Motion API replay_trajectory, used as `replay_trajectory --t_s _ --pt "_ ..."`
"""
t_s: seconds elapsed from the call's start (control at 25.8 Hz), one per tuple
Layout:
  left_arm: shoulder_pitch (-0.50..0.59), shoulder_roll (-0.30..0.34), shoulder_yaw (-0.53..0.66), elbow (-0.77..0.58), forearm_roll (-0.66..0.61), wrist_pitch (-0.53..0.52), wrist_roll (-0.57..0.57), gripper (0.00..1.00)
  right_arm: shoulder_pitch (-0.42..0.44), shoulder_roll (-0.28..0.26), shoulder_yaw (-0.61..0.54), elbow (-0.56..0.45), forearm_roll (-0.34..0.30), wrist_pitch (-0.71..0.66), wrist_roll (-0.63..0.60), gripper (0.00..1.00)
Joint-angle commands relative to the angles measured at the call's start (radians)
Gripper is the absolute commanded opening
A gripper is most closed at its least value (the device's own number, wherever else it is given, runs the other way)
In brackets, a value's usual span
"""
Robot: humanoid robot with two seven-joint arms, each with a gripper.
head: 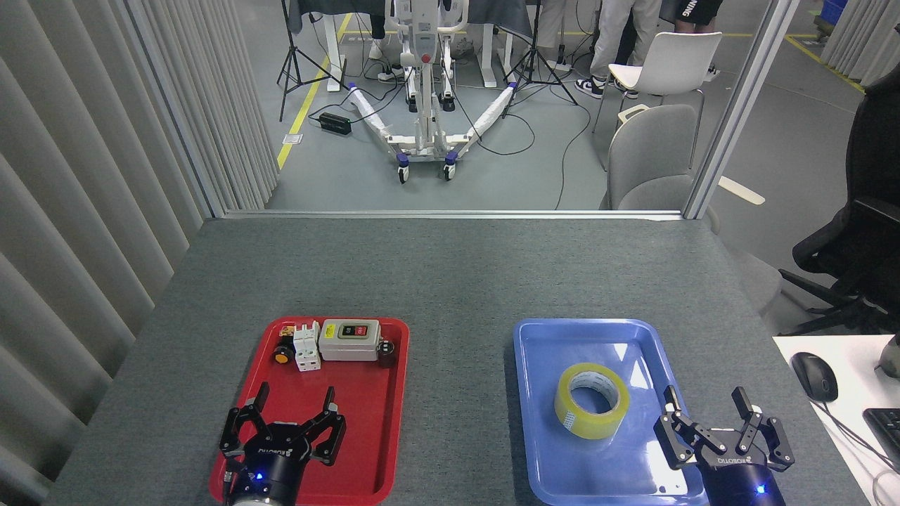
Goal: Place and move tape with both arms
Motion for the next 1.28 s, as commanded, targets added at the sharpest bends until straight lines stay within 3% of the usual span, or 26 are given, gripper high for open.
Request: replay_trajectory --t_s 0.0,0.27,1.24 --pt "0.0 0.001 0.002 -0.002 0.003 0.0 0.0 1.0 0.0 -0.001 0.0 0.0 -0.005 0.0 0.008 1.0" --pt "-0.001 0.003 0.017 -0.002 0.003 0.0 0.003 1.0 0.0 -0.008 0.0 0.0 -0.045 0.0 0.01 1.0" --pt "-0.015 0.0 0.02 -0.011 0.003 0.0 0.016 1.0 0.002 -0.015 0.003 0.001 -0.059 -0.009 0.013 1.0"
